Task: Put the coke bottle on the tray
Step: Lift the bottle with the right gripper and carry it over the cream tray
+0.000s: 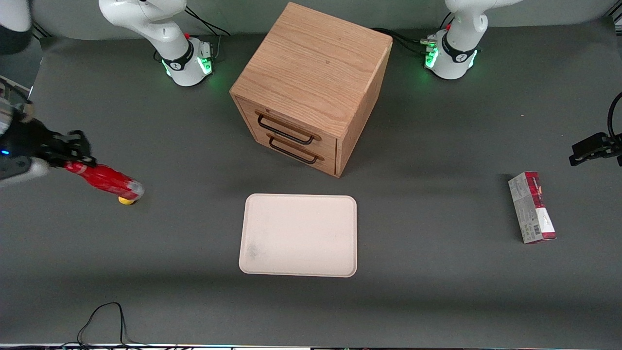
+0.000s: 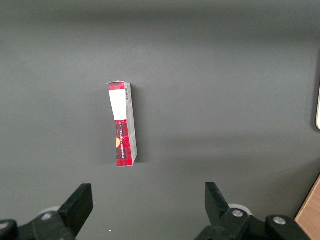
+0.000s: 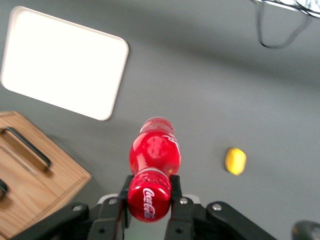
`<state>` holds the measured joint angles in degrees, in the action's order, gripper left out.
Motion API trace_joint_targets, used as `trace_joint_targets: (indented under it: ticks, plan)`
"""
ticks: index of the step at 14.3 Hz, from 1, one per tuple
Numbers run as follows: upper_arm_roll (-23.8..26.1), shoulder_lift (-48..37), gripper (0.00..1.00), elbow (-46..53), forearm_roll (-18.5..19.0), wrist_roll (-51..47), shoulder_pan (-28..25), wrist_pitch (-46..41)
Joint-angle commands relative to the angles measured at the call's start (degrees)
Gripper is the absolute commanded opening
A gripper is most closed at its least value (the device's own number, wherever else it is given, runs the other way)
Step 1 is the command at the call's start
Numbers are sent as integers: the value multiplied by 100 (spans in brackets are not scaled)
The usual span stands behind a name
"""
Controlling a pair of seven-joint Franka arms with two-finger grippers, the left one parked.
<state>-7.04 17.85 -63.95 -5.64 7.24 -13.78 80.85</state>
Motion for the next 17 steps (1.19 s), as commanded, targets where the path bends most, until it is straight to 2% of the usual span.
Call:
trace_joint_targets:
  ticks: [1, 5, 7, 11, 17]
  plan:
    - [632, 806, 0, 962, -69, -547, 78, -27]
    - [1414, 1491, 0, 981, 247, -680, 51, 861]
    - [1635, 1852, 0, 981, 370, -776, -36, 1300]
    - [2127, 2564, 0, 937, 1528, -1216, -168, 2161]
    - [2128, 3215, 10, 867, 1645, -1198, -160, 2998]
